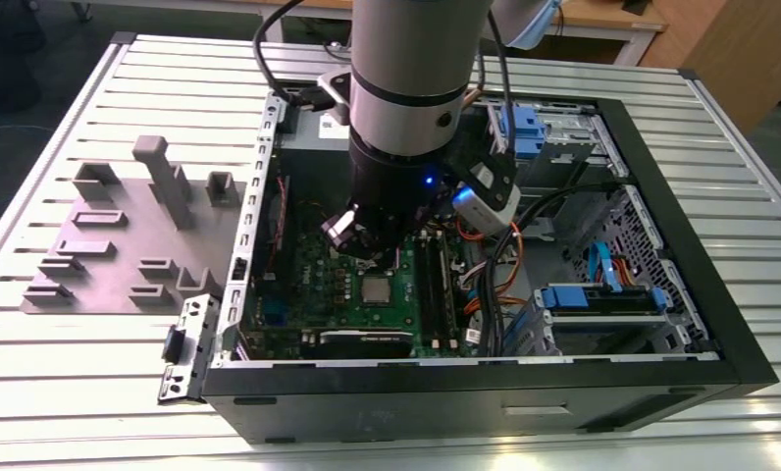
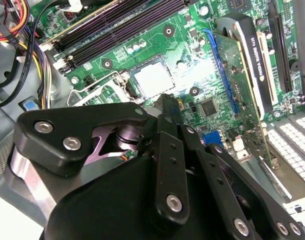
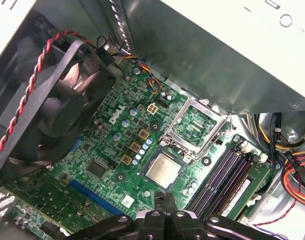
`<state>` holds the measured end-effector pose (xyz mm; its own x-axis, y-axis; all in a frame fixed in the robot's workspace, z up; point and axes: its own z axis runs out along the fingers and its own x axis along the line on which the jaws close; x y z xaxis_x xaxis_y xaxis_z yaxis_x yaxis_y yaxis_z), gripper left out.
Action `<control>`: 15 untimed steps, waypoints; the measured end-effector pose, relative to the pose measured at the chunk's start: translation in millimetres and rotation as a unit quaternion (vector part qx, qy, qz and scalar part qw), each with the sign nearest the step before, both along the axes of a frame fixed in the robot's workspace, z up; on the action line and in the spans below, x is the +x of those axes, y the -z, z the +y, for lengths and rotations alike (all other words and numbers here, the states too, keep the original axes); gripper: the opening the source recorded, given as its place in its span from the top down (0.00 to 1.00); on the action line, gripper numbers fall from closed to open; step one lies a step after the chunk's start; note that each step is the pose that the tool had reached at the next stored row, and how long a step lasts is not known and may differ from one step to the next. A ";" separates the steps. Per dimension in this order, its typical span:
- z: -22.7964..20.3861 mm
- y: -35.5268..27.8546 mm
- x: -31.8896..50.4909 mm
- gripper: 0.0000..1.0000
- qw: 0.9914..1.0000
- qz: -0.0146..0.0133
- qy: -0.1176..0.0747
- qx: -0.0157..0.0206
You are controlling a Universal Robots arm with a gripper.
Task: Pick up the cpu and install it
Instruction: 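Close the cpu cover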
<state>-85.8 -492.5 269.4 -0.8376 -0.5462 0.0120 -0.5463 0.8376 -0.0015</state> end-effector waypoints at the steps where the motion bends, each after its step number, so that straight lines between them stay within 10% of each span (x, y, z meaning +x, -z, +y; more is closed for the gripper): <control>1: 0.0 0.0 0.0 0.90 1.000 0.000 -0.002 0.000; 15: 0.0 0.0 0.0 0.90 1.000 0.000 -0.004 0.000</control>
<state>-85.8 -492.5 269.4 -0.8334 -0.5526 0.0120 -0.5526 0.8334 -0.0015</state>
